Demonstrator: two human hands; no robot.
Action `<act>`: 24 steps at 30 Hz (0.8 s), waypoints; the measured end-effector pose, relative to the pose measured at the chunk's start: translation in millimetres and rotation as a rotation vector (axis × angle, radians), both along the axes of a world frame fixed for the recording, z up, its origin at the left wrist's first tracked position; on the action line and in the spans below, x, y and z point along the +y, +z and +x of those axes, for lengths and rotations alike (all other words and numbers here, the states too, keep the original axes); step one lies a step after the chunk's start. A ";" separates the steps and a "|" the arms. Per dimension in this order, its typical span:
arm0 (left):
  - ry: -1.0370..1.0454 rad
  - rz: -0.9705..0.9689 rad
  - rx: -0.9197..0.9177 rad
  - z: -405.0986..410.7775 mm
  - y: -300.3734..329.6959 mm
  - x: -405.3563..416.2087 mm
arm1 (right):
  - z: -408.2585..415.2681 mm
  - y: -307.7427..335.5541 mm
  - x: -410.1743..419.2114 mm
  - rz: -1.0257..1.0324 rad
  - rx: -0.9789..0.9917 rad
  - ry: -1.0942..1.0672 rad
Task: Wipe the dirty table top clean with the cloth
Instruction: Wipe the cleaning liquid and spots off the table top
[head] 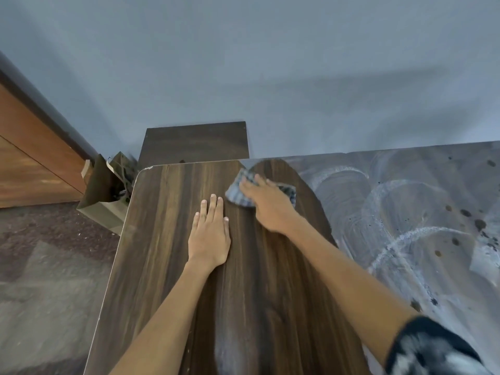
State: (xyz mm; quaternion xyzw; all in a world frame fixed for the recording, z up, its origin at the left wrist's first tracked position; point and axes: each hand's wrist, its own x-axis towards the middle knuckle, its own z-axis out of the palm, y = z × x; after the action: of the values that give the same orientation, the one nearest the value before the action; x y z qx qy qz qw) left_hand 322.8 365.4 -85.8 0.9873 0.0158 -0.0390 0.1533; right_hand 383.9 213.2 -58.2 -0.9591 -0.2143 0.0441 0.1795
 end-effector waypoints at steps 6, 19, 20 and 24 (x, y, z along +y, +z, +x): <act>-0.004 0.009 -0.031 0.7 -2.9 0.8 | -22.4 -10.9 -46.9 -0.020 -0.007 -0.028; -0.086 0.015 -0.016 15.2 -0.1 13.0 | 5.3 0.5 -8.1 -0.067 -0.008 -0.019; -0.088 0.020 -0.017 17.0 -1.1 14.3 | -0.5 -1.4 -18.4 -0.071 -0.014 -0.046; -0.083 0.049 -0.028 21.2 -6.6 15.6 | 20.8 -4.7 -36.3 -0.093 -0.020 -0.287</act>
State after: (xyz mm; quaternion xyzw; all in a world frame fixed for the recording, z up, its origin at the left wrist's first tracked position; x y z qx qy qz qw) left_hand 344.0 381.0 -92.4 0.9910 -0.0263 -0.0311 0.1276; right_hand 404.7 176.9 -62.9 -0.9876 -0.0742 0.0181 0.1369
